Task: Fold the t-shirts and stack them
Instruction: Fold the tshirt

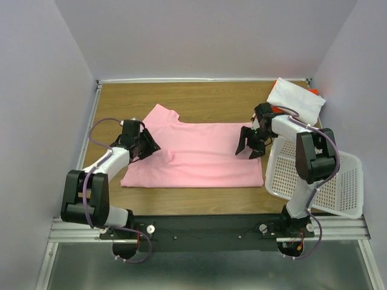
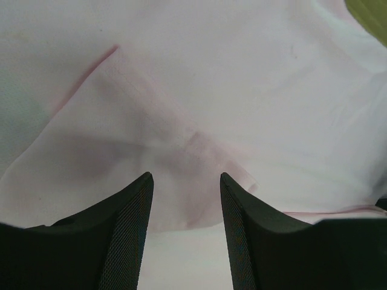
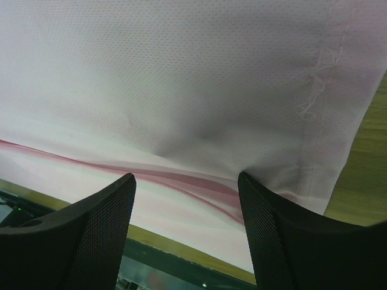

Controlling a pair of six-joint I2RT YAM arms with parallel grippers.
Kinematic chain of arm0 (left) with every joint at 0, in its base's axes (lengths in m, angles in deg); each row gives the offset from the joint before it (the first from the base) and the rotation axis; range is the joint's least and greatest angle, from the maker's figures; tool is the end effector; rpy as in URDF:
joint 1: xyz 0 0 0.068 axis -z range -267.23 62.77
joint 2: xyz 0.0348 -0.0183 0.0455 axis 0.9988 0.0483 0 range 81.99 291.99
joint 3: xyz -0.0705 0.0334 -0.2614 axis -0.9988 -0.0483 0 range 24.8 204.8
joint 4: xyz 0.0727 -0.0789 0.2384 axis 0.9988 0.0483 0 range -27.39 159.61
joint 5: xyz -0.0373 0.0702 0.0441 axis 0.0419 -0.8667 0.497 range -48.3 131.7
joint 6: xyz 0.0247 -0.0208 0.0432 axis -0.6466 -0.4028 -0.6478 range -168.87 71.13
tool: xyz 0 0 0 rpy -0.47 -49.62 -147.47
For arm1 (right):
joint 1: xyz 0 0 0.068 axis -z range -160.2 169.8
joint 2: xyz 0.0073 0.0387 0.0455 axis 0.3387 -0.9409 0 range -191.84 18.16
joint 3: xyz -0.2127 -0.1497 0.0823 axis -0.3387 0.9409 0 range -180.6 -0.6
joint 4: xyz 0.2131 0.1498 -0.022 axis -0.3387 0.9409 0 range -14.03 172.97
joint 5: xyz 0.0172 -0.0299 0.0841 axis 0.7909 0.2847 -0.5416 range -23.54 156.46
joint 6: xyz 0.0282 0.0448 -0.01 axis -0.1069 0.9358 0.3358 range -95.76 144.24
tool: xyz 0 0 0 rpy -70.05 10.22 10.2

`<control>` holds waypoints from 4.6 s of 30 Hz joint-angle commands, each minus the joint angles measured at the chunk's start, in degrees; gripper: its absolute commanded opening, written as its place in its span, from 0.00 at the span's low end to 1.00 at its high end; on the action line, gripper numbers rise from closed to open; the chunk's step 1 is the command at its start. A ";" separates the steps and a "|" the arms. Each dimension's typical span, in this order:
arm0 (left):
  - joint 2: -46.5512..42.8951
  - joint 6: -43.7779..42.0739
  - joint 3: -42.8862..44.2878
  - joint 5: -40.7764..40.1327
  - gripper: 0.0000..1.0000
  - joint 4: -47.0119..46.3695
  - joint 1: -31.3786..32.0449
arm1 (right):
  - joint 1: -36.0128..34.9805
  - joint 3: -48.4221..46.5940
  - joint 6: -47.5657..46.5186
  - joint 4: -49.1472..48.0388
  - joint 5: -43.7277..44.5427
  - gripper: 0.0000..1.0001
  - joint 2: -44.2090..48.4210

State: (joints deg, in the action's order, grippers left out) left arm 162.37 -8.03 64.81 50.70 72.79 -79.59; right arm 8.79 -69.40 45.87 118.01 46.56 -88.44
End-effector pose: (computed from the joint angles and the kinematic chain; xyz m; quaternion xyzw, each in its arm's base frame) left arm 0.2675 -0.0415 0.1765 -0.2428 0.9069 -0.2054 0.2765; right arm 0.3360 0.0776 0.1580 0.0756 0.9783 0.1896 0.0353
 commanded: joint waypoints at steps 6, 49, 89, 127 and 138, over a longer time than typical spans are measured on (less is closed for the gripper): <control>1.96 -3.92 12.18 -3.46 0.55 3.18 0.10 | -0.33 -9.42 3.68 0.32 4.60 0.76 0.88; 51.63 -14.91 68.62 -7.33 0.52 9.07 -0.69 | 4.06 -37.73 -3.43 0.41 24.74 0.52 -25.31; 62.70 -16.23 81.28 -17.96 0.42 16.98 -1.05 | 4.15 -35.36 -4.05 0.41 20.69 0.41 -24.88; 65.34 -21.33 87.17 -16.38 0.39 21.38 0.01 | 4.15 -36.06 -3.96 0.32 18.67 0.41 -25.40; 62.71 -21.50 82.87 -15.94 0.38 20.24 0.01 | 4.15 -36.15 -3.87 0.32 18.67 0.41 -25.14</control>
State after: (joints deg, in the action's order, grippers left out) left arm 226.15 -29.56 150.32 32.75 92.33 -79.70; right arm 12.82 -106.07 42.13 117.60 67.19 -112.01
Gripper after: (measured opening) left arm 0.381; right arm 0.407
